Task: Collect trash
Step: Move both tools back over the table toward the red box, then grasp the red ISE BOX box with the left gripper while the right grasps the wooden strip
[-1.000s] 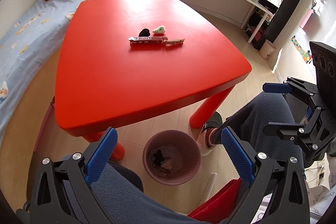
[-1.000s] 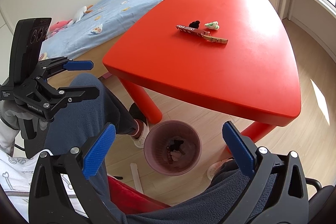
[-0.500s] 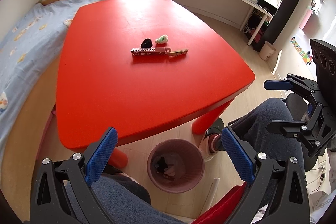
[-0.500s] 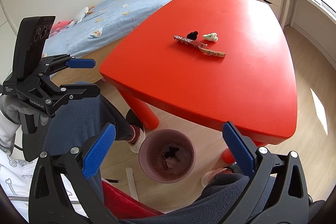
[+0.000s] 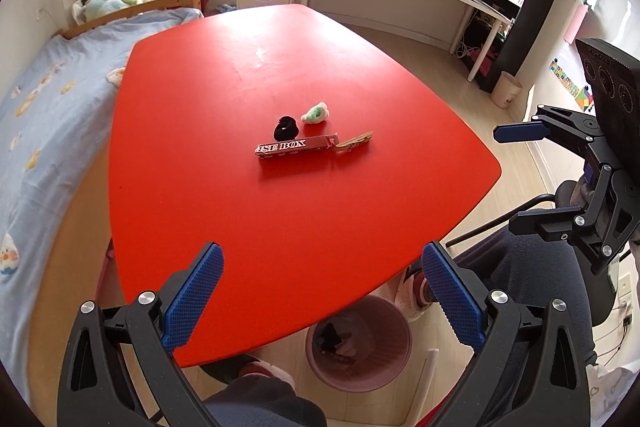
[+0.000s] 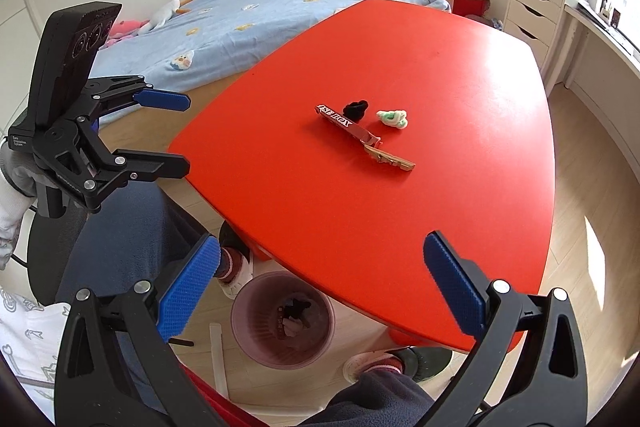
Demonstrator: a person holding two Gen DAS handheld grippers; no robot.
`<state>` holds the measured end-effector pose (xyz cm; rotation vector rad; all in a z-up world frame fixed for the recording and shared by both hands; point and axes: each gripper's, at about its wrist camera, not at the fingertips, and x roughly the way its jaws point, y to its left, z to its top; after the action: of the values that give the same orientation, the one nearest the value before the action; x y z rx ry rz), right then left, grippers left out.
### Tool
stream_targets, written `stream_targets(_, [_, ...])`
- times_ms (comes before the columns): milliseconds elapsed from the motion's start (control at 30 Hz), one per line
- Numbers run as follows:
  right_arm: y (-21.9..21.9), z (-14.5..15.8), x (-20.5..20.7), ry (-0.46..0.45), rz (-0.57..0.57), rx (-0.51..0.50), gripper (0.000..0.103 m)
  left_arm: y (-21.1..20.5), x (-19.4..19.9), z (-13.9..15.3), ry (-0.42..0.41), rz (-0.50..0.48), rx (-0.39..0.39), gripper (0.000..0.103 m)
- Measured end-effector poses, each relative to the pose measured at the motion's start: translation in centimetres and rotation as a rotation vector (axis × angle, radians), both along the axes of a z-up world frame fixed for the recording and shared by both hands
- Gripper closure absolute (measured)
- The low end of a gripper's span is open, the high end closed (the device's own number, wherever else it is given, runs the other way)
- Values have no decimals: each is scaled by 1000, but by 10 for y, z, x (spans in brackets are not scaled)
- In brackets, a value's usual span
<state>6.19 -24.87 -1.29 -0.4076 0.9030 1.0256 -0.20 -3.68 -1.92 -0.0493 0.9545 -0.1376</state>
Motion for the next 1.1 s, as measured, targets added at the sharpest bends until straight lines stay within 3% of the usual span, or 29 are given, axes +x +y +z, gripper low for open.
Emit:
stream_targets(500, [37, -10, 61, -32, 140, -81, 3, 10, 68, -9, 47, -147, 61, 8])
stream_targets(1100, [80, -57, 105, 6, 282, -185, 4, 15, 139, -58, 148, -418, 116, 8])
